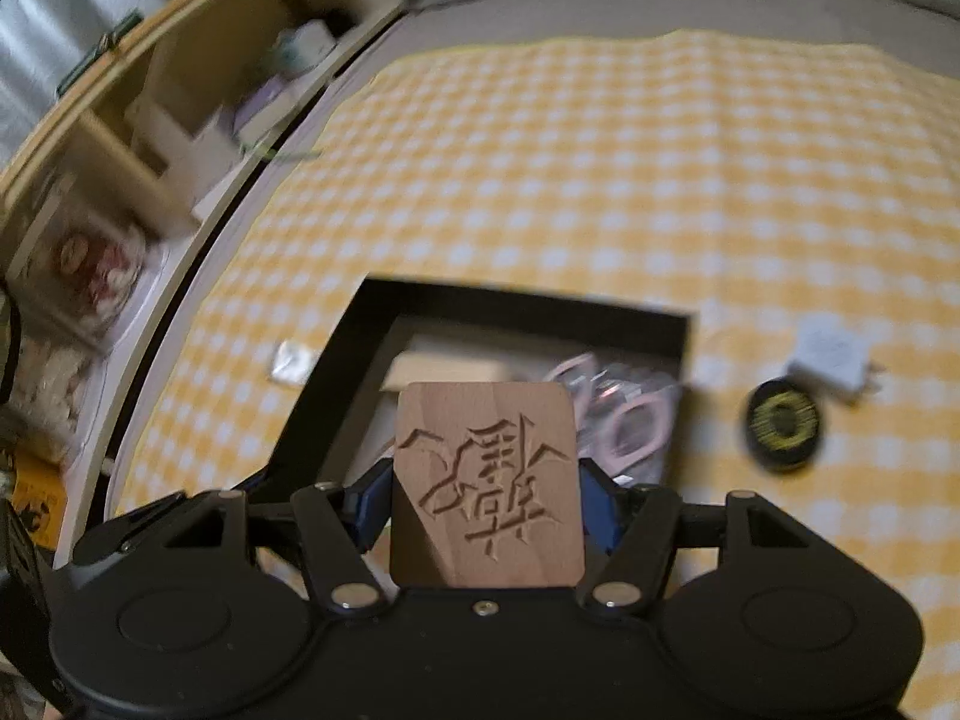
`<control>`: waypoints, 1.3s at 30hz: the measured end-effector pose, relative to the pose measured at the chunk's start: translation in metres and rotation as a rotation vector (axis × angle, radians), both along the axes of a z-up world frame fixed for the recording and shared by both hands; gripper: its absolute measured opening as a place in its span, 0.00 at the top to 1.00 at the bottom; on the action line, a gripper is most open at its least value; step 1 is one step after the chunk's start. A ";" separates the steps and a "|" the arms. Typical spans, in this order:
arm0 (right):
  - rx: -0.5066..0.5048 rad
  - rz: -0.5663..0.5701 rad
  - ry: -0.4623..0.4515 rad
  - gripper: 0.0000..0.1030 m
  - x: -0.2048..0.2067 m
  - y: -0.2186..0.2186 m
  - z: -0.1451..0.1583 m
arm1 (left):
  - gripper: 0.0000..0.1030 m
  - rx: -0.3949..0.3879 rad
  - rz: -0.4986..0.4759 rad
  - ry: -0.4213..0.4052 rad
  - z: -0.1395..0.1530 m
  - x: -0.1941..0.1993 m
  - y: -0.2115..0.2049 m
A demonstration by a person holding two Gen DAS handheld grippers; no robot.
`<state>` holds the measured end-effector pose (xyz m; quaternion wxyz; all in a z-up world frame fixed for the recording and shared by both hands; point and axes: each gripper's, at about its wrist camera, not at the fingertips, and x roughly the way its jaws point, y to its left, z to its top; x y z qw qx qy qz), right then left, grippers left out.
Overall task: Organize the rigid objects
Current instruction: 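Carry the wooden block into the black box and release it on the coaster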
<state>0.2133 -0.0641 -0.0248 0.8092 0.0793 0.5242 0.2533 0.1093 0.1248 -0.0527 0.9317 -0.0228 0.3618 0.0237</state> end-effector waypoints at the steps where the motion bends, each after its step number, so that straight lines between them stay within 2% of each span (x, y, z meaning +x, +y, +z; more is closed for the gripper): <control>1: -0.006 0.006 0.013 0.37 -0.003 0.008 -0.002 | 0.97 0.002 0.000 0.000 0.000 0.000 0.000; 7: -0.014 0.013 0.073 0.37 -0.006 0.043 -0.017 | 0.97 -0.004 -0.003 0.001 0.000 0.000 0.001; 11: 0.026 -0.008 0.108 0.37 -0.003 0.055 -0.023 | 0.96 -0.006 -0.008 0.002 0.000 0.000 0.001; 15: 0.049 -0.039 0.151 0.22 -0.001 0.061 -0.028 | 0.96 -0.015 -0.009 0.008 0.000 0.001 0.003; 18: 0.044 -0.045 0.146 0.22 -0.001 0.061 -0.026 | 0.96 -0.021 -0.013 0.002 0.000 0.001 0.003; 23: 0.044 -0.061 0.158 0.24 0.002 0.056 -0.026 | 0.96 -0.021 -0.015 0.002 -0.001 0.001 0.003; 30: -0.008 -0.066 0.200 0.36 0.001 0.058 -0.036 | 0.96 -0.020 -0.014 0.003 -0.001 0.001 0.004; 36: -0.055 -0.085 0.227 0.39 0.000 0.057 -0.035 | 0.96 -0.019 -0.013 0.002 -0.001 0.001 0.004; 39: -0.038 -0.081 0.241 0.41 0.000 0.055 -0.040 | 0.96 -0.018 -0.013 0.002 -0.001 0.000 0.004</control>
